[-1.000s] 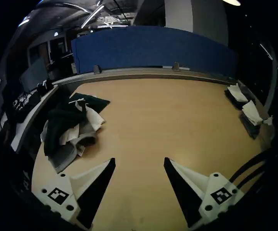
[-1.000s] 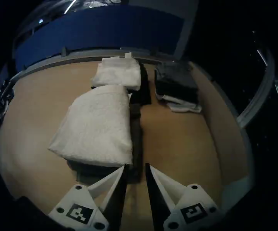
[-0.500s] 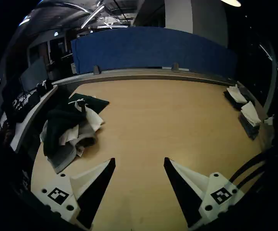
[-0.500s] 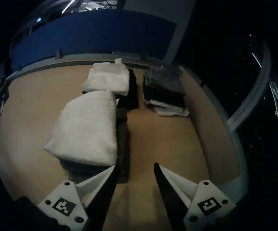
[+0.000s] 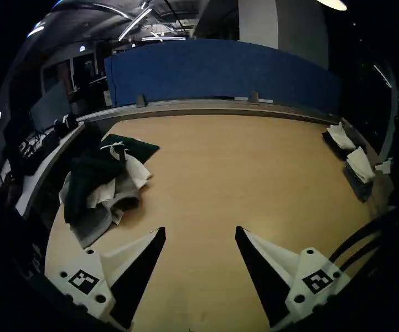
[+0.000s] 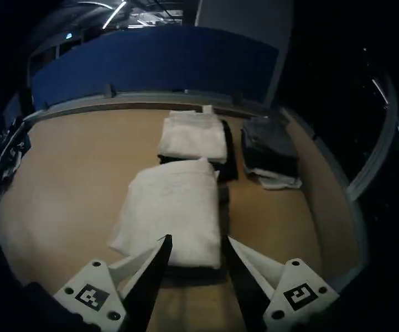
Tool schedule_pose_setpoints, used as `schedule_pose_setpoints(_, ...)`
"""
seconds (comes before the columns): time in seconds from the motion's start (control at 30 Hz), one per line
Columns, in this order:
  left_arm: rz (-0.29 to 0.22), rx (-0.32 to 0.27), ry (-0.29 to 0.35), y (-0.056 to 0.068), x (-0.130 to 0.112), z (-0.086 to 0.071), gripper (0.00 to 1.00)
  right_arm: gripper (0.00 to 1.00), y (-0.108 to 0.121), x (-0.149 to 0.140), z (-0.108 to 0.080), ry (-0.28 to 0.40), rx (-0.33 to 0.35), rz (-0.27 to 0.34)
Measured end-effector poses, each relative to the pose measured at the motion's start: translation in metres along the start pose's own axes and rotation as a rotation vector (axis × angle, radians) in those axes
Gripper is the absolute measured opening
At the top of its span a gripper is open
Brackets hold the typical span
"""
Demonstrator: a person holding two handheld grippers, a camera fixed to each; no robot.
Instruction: Fold towel
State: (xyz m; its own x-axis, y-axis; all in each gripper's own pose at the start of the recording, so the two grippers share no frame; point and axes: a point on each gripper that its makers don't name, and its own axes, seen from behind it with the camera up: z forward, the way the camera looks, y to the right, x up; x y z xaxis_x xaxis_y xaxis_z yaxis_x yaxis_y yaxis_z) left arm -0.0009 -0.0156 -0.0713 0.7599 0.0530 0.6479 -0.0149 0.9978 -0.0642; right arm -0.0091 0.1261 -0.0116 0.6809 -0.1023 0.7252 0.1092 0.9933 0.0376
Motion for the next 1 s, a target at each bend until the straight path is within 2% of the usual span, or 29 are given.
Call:
schedule_pose_setpoints(0.1, 0.000, 0.003, 0.000, -0.001, 0.000, -0.001, 0.94, 0.68, -0.016, 0.002, 0.005, -0.005, 0.026, -0.020)
schedule_pose_setpoints(0.2, -0.001, 0.005, 0.000, -0.002, -0.001, -0.002, 0.94, 0.69, -0.022, -0.002, 0.009, -0.014, 0.030, -0.027)
schedule_pose_setpoints(0.33, -0.003, 0.007, -0.001, -0.003, -0.003, -0.002, 0.94, 0.76, -0.022, -0.010, 0.011, -0.026, 0.032, -0.021)
schedule_pose_setpoints(0.7, 0.005, 0.004, -0.007, -0.001, -0.002, 0.001, 0.94, 0.77, -0.025, -0.044, 0.027, -0.080, 0.035, -0.019)
schedule_pose_setpoints(0.87, 0.005, 0.005, -0.007, 0.000, -0.002, 0.002, 0.94, 0.76, -0.025, -0.036, 0.028, -0.070, 0.039, -0.021)
schedule_pose_setpoints(1.0, -0.001, 0.006, -0.008, 0.000, -0.003, 0.003, 0.94, 0.76, -0.023, -0.013, 0.024, -0.031, 0.042, -0.013)
